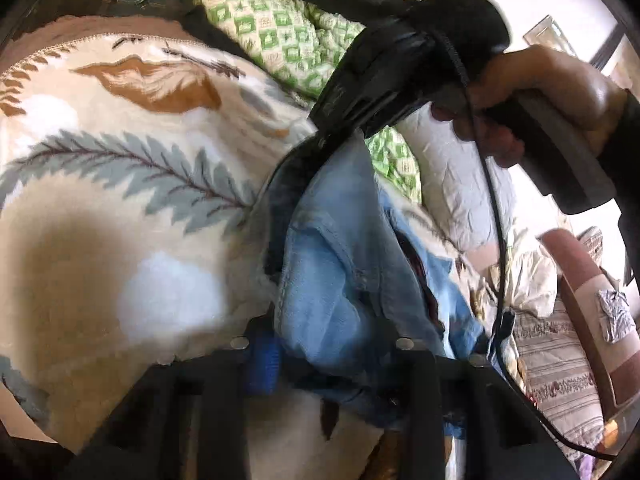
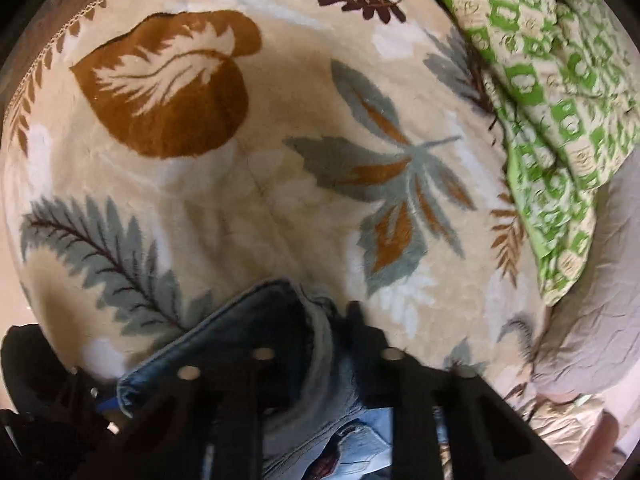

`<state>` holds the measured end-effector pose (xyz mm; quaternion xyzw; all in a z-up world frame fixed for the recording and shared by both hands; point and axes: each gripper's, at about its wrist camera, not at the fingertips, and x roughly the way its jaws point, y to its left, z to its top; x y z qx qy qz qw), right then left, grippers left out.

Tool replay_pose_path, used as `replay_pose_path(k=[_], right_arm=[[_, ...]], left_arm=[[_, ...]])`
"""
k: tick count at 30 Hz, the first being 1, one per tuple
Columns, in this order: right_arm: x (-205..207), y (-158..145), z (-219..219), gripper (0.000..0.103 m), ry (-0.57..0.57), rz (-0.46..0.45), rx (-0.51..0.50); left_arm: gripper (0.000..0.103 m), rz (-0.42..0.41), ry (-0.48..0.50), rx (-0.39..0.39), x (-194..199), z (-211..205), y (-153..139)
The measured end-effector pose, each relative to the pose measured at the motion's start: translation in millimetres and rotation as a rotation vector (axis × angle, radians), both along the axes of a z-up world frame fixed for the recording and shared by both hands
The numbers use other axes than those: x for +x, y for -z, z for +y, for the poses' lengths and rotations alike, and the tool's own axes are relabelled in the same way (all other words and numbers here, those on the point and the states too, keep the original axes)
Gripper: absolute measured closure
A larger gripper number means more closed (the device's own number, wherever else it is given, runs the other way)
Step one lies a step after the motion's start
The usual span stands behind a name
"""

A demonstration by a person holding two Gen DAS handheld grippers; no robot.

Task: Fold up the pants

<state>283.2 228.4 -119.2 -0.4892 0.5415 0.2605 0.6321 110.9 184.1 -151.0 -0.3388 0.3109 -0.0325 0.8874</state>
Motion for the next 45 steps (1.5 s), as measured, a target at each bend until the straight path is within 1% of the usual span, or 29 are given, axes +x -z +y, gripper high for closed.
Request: replay_pose_path(k=[1, 4, 7, 9, 11, 13, 15, 19, 21, 23, 26, 28, 29, 31, 34, 36, 37, 38, 40, 41, 43, 45], right_arm=[[0, -2, -1, 0.088, -0.003, -0.002, 0.009], [0, -8, -7, 0.091, -0.004, -0.012, 0.036], [-1, -15, -11, 0.092, -0.003, -0.027, 0.068], [-5, -27, -15, 0.092, -0.002, -0.034, 0.104], [-6, -44, -25, 0.092, 0.007, -0.034, 0.156], [-9, -64, -41, 0.093, 0.012, -0.042, 0.225], [-13, -91, -68, 0.093, 0.028, -0.057, 0.304], [-21, -141, -139, 0.093, 0.063, -0.09, 0.454], [-27, -163, -179, 0.093, 0.095, -0.116, 0.515], [-30, -179, -218, 0.093, 0.132, -0.14, 0.565], [-28, -187, -284, 0.093, 0.227, -0.158, 0.637], [-26, -185, -320, 0.093, 0.28, -0.157, 0.668], [-24, -178, -344, 0.093, 0.324, -0.153, 0.687], [-18, -164, -378, 0.093, 0.384, -0.139, 0.7], [-7, -125, -424, 0.093, 0.484, -0.104, 0.708], [4, -88, -449, 0.093, 0.567, -0.071, 0.679], [8, -68, -457, 0.093, 0.6, -0.061, 0.653], [10, -54, -463, 0.093, 0.624, -0.055, 0.632], [13, -19, -472, 0.093, 0.672, -0.049, 0.563], [13, -9, -475, 0.093, 0.678, -0.047, 0.542], [13, 2, -478, 0.093, 0.685, -0.044, 0.561], [13, 1, -479, 0.092, 0.694, -0.049, 0.569]], left_arm=[[0.07, -0.01, 0.008, 0.015, -1, -2, -3], [0.072, -0.032, 0.015, 0.096, -5, -12, -13], [0.072, -0.049, 0.012, 0.13, -9, -16, -18], [0.072, -0.059, 0.011, 0.163, -12, -21, -24], [0.072, -0.078, 0.017, 0.223, -18, -29, -36], [0.073, -0.121, 0.037, 0.284, -25, -46, -55], [0.073, -0.156, 0.065, 0.357, -33, -66, -73], [0.073, -0.219, 0.139, 0.442, -42, -110, -109], [0.073, -0.248, 0.198, 0.473, -44, -140, -124], [0.073, -0.264, 0.247, 0.502, -42, -167, -133], [0.074, -0.279, 0.336, 0.558, -39, -214, -136], [0.074, -0.275, 0.4, 0.595, -33, -248, -131], [0.074, -0.265, 0.431, 0.62, -31, -264, -126], [0.074, -0.23, 0.498, 0.674, -23, -298, -110], [0.074, -0.158, 0.587, 0.756, -14, -337, -79], [0.074, -0.073, 0.658, 0.806, -3, -359, -54], [0.075, -0.033, 0.694, 0.816, 2, -367, -42], [0.075, -0.018, 0.712, 0.828, 4, -373, -36], [0.074, -0.008, 0.732, 0.863, 8, -381, -31], [0.074, 0.001, 0.734, 0.866, 10, -382, -29], [0.074, 0.004, 0.729, 0.862, 11, -382, -26], [0.074, -0.003, 0.725, 0.87, 9, -382, -26]])
